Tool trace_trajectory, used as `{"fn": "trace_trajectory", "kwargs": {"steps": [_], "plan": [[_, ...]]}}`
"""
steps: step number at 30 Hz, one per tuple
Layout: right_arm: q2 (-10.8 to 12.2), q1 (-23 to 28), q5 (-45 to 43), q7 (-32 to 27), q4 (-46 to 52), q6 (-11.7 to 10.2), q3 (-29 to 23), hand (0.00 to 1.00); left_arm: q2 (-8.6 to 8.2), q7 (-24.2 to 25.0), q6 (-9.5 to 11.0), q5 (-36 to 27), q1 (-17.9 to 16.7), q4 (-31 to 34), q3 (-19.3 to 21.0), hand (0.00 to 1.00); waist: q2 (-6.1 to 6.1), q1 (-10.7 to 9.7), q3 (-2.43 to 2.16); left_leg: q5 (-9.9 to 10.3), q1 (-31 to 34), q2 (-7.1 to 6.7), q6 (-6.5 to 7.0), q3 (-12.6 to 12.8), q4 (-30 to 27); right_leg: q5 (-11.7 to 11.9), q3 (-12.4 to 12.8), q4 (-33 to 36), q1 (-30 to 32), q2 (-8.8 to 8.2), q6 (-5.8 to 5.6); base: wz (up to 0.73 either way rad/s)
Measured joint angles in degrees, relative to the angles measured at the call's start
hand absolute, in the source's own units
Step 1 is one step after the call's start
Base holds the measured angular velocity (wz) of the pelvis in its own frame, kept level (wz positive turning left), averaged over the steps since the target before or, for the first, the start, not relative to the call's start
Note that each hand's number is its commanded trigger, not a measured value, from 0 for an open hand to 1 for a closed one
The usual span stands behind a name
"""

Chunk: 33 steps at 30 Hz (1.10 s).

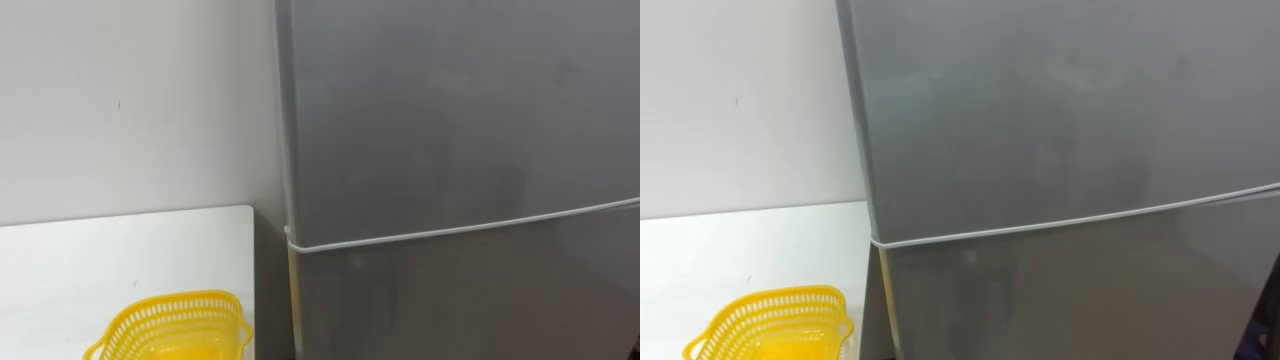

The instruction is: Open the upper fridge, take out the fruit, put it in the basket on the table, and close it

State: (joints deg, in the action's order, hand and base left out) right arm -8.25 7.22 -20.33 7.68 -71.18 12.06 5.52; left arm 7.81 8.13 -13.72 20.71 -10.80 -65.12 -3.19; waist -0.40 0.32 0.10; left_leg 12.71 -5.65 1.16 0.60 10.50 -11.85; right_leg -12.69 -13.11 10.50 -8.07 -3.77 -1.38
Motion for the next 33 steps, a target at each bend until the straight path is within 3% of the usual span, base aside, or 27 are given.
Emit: {"fn": "trace_trajectory", "kwargs": {"steps": [17,25,33], "plan": [[0.1,-0.4,0.6,-0.9,-1.4,0.0,0.0,0.0,-0.29,-0.7,-0.1,-2.5,0.0,-0.4,0.4,0.0,0.24,0.0,-0.03,0.0,0.0,0.02,0.0,-0.1,0.0,0.0,-0.1,0.2,-0.2,0.08,0.01,0.0],[0.2,-0.3,0.5,-1.6,-3.0,0.1,-1.3,0.0,-0.92,-4.6,0.1,-10.0,-1.3,-1.2,5.4,0.0,0.06,-0.2,-0.03,0.0,-0.4,-0.66,0.0,-1.3,0.1,-0.2,-1.2,-0.7,-1.2,-0.08,-0.1,0.07],[0.2,-1.0,1.3,-3.3,-2.8,0.0,-1.3,0.0,-0.82,-15.1,0.8,-26.8,-1.7,-0.1,11.5,0.0,-0.15,0.0,0.05,0.0,-0.9,-0.82,0.0,-1.5,0.2,-0.2,-1.4,-0.8,-1.9,-0.18,-0.18,0.0]]}}
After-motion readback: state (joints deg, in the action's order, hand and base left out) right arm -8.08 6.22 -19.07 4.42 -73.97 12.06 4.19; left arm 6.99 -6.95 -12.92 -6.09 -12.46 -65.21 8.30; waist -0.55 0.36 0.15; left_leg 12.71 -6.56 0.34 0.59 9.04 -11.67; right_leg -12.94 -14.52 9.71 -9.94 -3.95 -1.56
